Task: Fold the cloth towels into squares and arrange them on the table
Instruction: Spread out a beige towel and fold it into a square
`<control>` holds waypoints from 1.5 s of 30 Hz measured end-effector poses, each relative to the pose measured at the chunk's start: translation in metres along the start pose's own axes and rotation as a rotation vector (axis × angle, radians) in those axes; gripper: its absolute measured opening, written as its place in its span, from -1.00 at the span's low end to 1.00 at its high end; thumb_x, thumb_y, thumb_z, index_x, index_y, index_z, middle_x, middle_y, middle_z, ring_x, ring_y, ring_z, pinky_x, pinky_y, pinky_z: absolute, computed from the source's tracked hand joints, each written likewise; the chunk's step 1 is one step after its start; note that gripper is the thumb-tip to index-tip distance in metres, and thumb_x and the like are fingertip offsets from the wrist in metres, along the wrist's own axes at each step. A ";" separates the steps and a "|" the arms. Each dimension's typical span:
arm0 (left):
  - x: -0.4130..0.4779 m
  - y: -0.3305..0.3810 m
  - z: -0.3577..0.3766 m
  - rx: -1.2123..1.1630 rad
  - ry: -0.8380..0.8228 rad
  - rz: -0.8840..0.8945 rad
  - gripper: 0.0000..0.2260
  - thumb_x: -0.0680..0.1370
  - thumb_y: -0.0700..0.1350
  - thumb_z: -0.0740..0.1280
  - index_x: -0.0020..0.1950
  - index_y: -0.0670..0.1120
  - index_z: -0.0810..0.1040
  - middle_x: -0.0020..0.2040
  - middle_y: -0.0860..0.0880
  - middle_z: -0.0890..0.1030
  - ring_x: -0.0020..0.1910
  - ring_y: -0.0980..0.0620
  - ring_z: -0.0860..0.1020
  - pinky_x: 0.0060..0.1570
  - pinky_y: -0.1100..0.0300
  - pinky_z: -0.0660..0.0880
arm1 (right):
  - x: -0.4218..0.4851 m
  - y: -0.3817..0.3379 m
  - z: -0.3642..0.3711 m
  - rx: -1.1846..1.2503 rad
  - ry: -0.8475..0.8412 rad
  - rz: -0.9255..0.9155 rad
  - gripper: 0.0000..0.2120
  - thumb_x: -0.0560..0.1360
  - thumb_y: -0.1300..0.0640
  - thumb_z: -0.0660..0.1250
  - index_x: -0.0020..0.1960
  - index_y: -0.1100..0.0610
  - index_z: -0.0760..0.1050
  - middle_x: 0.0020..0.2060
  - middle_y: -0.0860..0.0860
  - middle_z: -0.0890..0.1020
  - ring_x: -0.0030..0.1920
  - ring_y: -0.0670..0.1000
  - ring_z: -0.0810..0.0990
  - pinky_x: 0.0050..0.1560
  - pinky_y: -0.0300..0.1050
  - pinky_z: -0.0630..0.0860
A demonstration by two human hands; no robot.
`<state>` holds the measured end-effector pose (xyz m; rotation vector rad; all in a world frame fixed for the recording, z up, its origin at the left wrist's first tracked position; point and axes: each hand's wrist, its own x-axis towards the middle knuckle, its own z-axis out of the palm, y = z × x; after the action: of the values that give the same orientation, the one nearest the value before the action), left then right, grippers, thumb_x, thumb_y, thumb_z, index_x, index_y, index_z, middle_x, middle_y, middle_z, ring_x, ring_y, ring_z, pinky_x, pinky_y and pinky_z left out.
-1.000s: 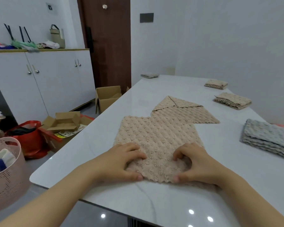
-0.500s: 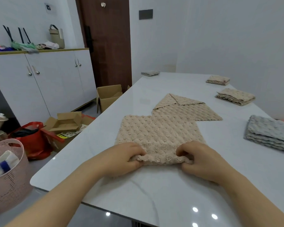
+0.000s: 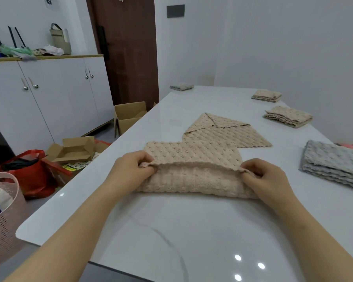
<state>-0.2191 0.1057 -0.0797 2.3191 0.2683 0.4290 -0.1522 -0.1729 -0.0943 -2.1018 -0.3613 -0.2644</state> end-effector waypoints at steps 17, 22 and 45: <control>-0.004 -0.016 0.014 0.254 0.041 0.053 -0.87 0.61 -0.06 0.14 0.01 0.06 0.48 -0.21 0.18 0.50 -0.13 0.08 0.46 -0.22 0.22 0.33 | 0.000 -0.005 0.000 -0.185 0.016 0.049 -0.92 0.52 0.06 0.27 -0.12 0.01 0.52 -0.23 -0.06 0.59 -0.13 -0.01 0.50 -0.26 -0.27 0.32; -0.006 -0.020 0.004 0.135 0.011 -0.022 -0.89 0.57 -0.06 0.22 -0.08 0.14 0.48 -0.18 0.12 0.57 -0.09 0.05 0.50 -0.14 0.27 0.37 | -0.005 -0.009 0.000 -0.157 -0.015 0.033 -0.94 0.53 0.07 0.27 -0.11 -0.01 0.50 -0.25 -0.10 0.56 -0.18 -0.07 0.48 -0.25 -0.39 0.30; -0.009 -0.031 0.001 -0.002 0.192 -0.051 -0.93 0.45 -0.14 0.42 -0.19 0.03 0.60 -0.24 0.13 0.60 -0.21 0.24 0.51 -0.27 0.52 0.33 | -0.004 -0.006 -0.002 -0.190 -0.099 0.233 -0.82 0.40 0.24 0.26 -0.06 0.03 0.51 -0.32 0.00 0.57 -0.28 -0.04 0.50 -0.31 -0.19 0.34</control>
<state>-0.2292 0.1236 -0.1049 2.2663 0.4187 0.6275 -0.1586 -0.1721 -0.0900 -2.3257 -0.1504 -0.0593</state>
